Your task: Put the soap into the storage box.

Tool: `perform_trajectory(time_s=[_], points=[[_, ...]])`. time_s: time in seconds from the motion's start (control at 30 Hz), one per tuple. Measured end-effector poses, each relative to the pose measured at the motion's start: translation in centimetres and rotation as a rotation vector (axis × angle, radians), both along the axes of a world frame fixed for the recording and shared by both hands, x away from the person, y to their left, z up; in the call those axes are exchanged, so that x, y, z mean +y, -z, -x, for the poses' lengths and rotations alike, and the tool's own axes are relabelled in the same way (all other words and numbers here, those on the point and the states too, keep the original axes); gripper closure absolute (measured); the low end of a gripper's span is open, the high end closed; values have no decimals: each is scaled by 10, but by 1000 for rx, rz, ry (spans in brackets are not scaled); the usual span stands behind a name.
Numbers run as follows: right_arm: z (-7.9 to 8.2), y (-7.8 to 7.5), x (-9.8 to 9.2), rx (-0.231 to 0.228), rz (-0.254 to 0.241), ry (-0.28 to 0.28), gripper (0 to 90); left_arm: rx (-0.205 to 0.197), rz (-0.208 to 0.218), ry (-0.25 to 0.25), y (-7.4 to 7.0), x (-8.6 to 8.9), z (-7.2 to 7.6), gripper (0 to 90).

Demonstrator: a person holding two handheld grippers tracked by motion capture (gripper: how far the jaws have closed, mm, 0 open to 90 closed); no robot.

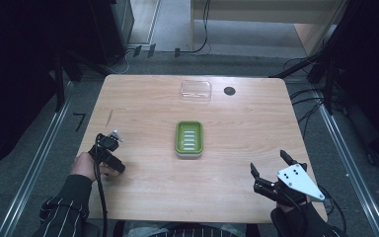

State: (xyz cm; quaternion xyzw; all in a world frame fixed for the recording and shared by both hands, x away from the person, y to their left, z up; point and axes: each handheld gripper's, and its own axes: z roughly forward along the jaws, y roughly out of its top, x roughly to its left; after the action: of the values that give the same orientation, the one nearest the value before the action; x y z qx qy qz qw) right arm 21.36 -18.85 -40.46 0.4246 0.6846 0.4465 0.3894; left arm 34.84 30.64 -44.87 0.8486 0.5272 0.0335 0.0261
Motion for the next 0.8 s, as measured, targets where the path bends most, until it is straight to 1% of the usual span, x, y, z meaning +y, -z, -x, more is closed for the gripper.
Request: perform_trajectory(time_s=[0.13,0.33,0.4,0.57,0.67,0.8], points=[[0,0,0,-1,-1,2,113,3,1,7,0,-1,0,280],[0,0,0,-1,-1,2,112,-8,5,16,-8,-2,1,280],[0,0,0,-1,0,2,112,-7,2,34,-11,-6,1,280],[0,0,0,0,0,1,113,-11,8,48,-15,-10,1,280],[0,0,0,0,1,1,112,-19,15,61,-20,-14,0,279],[0,0,0,0,2,1,113,-20,16,73,-22,-18,-2,280]])
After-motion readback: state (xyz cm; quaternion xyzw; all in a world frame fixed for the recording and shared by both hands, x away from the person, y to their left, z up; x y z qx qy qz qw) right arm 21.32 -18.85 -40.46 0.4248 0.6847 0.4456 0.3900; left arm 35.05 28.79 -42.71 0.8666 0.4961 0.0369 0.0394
